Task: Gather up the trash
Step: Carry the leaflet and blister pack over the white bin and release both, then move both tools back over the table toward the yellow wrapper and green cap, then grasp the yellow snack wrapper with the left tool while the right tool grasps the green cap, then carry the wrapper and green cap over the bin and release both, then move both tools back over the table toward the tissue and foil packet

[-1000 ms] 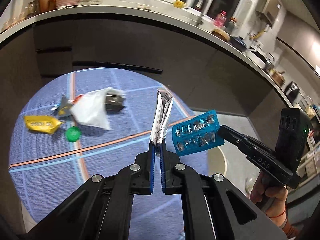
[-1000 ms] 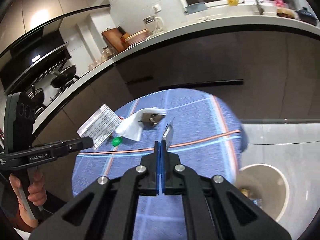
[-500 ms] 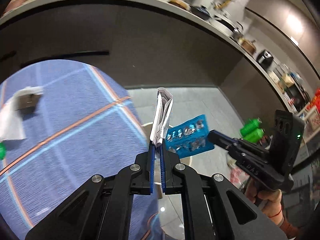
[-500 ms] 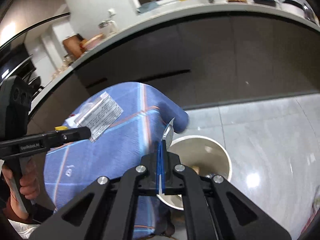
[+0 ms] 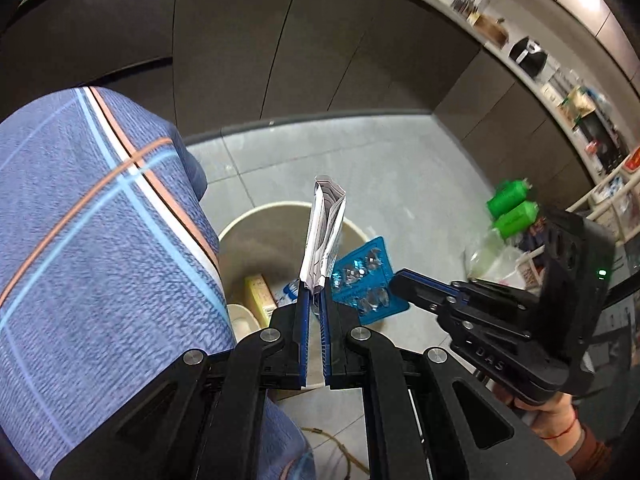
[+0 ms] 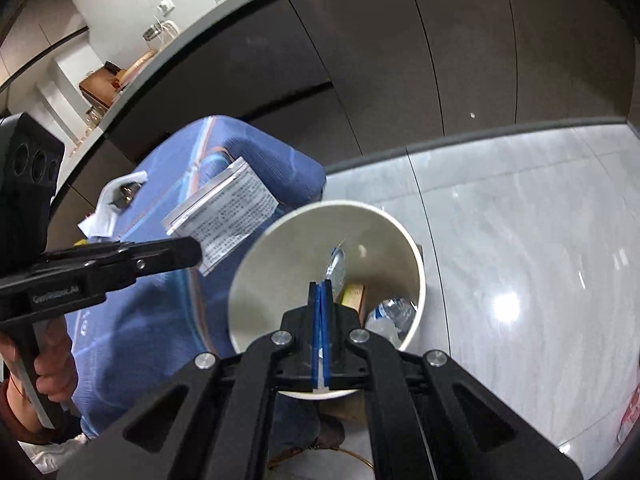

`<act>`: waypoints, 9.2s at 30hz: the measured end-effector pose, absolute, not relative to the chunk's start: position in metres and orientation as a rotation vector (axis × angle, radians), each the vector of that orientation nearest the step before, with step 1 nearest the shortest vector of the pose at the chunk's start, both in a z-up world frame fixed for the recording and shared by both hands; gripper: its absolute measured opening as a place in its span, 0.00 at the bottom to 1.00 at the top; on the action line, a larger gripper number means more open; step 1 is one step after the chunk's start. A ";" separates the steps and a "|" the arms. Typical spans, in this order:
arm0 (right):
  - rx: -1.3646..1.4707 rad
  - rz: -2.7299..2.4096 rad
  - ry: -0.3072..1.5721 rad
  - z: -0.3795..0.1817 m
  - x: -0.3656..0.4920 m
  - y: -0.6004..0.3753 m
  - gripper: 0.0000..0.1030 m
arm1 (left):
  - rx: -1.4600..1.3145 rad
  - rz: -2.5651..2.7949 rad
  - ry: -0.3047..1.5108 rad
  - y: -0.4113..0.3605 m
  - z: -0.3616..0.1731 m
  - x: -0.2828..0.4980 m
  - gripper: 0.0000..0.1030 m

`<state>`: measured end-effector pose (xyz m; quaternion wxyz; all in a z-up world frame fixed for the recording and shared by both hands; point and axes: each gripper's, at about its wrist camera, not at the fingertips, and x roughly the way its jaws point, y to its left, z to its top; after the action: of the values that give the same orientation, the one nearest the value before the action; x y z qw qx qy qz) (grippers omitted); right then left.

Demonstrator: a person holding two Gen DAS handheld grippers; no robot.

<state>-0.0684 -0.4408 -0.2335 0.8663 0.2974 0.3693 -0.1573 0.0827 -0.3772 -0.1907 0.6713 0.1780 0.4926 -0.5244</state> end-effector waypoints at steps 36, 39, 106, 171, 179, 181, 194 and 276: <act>0.314 -0.171 0.760 -0.199 -0.041 -0.386 0.97 | 0.177 -0.928 0.749 -0.301 -0.113 0.089 0.92; 0.287 -0.159 0.749 -0.186 -0.033 -0.372 0.97 | 0.115 -0.880 0.734 -0.269 -0.100 0.097 0.92; 0.005 0.223 0.917 -0.186 0.285 -0.111 0.36 | -0.074 -0.584 1.088 0.020 -0.172 0.391 0.13; 0.222 0.080 0.677 -0.111 0.042 -0.225 0.36 | 0.256 -0.705 0.887 -0.066 -0.087 0.153 0.01; 0.255 -0.005 0.646 -0.107 0.019 -0.259 0.36 | 0.301 -0.763 0.822 -0.106 -0.074 0.132 0.01; 0.267 -0.032 0.642 -0.108 0.011 -0.270 0.36 | 0.303 -0.785 0.817 -0.118 -0.072 0.128 0.01; 0.342 -0.224 0.668 -0.133 -0.042 -0.341 0.36 | 0.343 -0.978 0.834 -0.204 -0.085 0.096 0.01; 0.315 -0.166 0.728 -0.177 -0.010 -0.341 0.97 | 0.165 -0.645 0.812 -0.185 -0.102 0.127 0.92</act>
<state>-0.0101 -0.3411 -0.1773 0.9191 0.1531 0.3541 -0.0808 0.1267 -0.1851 -0.1025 0.8653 0.0788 0.3877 -0.3080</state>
